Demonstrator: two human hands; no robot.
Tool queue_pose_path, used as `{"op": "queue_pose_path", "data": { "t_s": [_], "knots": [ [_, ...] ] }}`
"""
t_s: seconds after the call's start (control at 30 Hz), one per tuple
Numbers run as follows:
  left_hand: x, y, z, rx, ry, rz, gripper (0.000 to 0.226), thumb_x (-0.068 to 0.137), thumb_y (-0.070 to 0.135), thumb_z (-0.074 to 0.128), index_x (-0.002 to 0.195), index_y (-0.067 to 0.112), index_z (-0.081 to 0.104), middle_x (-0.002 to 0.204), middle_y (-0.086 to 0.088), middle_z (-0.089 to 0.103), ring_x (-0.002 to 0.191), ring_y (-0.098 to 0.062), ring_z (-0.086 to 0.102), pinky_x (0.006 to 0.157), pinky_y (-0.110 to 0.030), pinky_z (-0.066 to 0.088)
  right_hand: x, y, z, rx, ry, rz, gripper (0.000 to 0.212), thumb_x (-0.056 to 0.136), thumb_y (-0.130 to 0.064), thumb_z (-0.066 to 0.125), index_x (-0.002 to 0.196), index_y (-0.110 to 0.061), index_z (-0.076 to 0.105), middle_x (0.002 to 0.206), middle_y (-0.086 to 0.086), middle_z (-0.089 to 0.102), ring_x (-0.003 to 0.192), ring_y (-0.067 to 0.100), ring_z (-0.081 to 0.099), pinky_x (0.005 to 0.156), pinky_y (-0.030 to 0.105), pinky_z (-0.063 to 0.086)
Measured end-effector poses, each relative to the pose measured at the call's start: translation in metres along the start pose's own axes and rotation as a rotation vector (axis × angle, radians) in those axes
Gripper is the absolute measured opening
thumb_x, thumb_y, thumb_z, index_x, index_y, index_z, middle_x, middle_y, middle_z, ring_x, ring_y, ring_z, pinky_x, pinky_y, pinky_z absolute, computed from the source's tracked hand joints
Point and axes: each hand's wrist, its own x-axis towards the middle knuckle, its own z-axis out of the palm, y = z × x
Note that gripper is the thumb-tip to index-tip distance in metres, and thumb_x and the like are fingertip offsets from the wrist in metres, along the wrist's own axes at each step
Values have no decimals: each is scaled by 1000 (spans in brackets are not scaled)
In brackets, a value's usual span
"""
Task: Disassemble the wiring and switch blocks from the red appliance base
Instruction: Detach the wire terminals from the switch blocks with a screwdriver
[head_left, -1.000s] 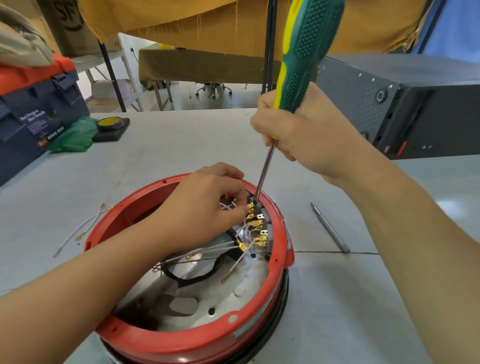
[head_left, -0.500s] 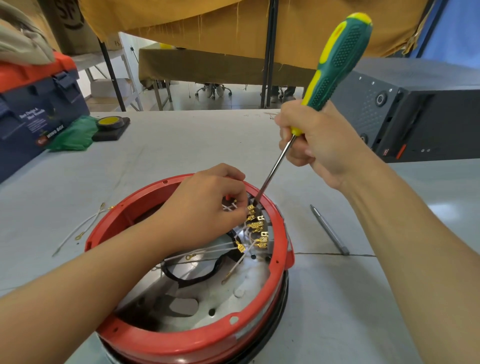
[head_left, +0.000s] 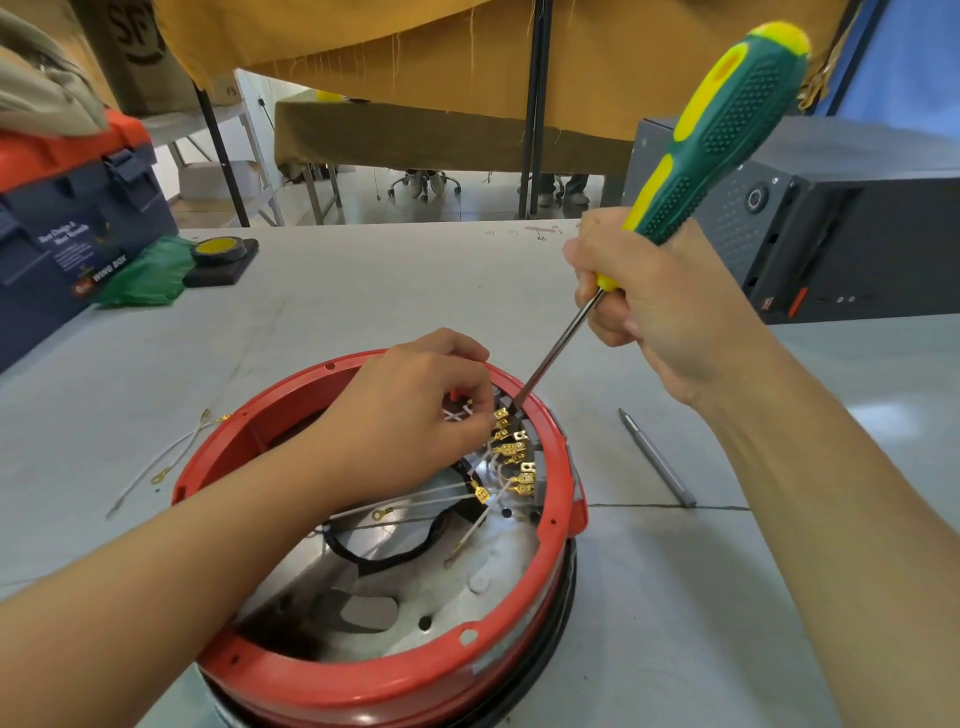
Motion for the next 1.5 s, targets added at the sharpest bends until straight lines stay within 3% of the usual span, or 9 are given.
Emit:
{"op": "queue_pose_path", "data": {
  "t_s": [0.2,0.47,0.67,1.2,1.3,1.37,1.5],
  "knots": [
    [0,0,0,3,-2,-2,11,82,27,61,73,26,65,122,14,53,91,-8,60,85,-33,48,-1,1,2,-8,26,-20,31,77,-14,51,47,-16,42,42,0,29,32,8,23,42,17,25],
    [0,-1,1,28,1,3,12,84,28,59,75,24,66,123,14,52,90,-8,59,83,-30,47,-12,20,-7,250,104,46,25,75,-13,48,55,-9,32,35,-7,23,34,11,15,43,18,16],
    [1,-2,1,24,-6,11,13,84,28,58,76,24,66,124,12,52,91,-9,59,84,-31,47,-16,27,-8,351,141,34,26,75,-12,47,51,-9,36,36,-7,24,35,10,16,43,17,16],
    [1,0,0,19,-12,16,10,82,27,60,74,26,66,126,12,52,92,-6,60,85,-30,48,-25,32,-10,356,125,9,28,76,-11,47,49,-15,38,37,-10,29,34,8,20,43,17,18],
    [1,0,-1,14,-7,6,11,82,26,60,74,24,67,125,13,52,92,-5,61,86,-28,46,-29,38,9,270,41,38,24,72,-9,49,51,-16,38,42,-11,33,36,6,23,41,15,18],
    [1,0,-2,-14,0,3,14,83,23,58,73,24,68,125,13,54,97,-6,60,88,-28,45,-27,37,17,206,27,7,25,73,-10,50,51,-16,41,43,-11,34,38,6,25,40,15,20],
    [2,-1,-3,-51,4,-3,19,83,18,55,71,28,66,125,13,55,107,-5,54,89,-25,41,-24,30,1,317,106,16,20,73,-10,47,55,-8,37,39,-10,35,35,7,21,41,16,19]
  ]
}}
